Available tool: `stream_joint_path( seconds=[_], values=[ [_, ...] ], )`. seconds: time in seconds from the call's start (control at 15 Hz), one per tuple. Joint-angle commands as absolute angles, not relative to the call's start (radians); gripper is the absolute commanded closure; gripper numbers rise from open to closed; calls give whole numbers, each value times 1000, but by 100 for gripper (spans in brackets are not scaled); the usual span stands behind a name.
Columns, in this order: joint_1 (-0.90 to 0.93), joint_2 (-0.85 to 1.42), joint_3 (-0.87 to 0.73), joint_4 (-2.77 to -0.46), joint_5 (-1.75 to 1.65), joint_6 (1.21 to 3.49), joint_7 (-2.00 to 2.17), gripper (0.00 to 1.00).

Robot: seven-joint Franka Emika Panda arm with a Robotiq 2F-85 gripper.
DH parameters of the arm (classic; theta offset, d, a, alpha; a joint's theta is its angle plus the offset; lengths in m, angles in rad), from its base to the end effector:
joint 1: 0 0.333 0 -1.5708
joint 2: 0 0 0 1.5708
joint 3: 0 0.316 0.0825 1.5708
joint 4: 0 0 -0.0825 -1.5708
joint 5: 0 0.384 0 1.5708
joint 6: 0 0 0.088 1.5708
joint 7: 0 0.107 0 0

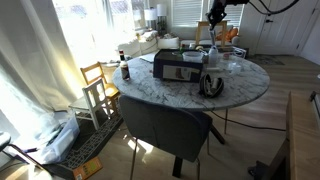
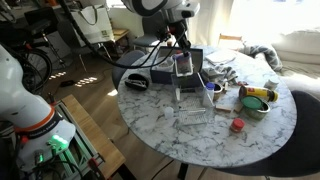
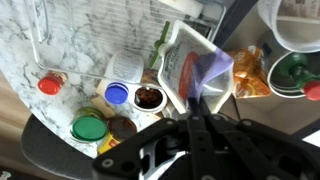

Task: Remove the content from the transparent box and put then in the bowl in the box

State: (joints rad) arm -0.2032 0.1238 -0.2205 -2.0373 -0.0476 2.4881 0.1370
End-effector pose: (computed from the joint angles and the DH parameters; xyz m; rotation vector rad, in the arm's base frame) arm 0.5514 -0.2448 0.4199 2.8947 -0.7725 0.4799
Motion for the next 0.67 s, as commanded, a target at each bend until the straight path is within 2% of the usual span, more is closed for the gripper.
stream_joint_path(
  seconds=[0.0,0.6],
  values=[
    [-195,-27,-173,-2177,100,2549,-7,100],
    [-97,-106,-135,-2240,398,2487,-251,100]
  ],
)
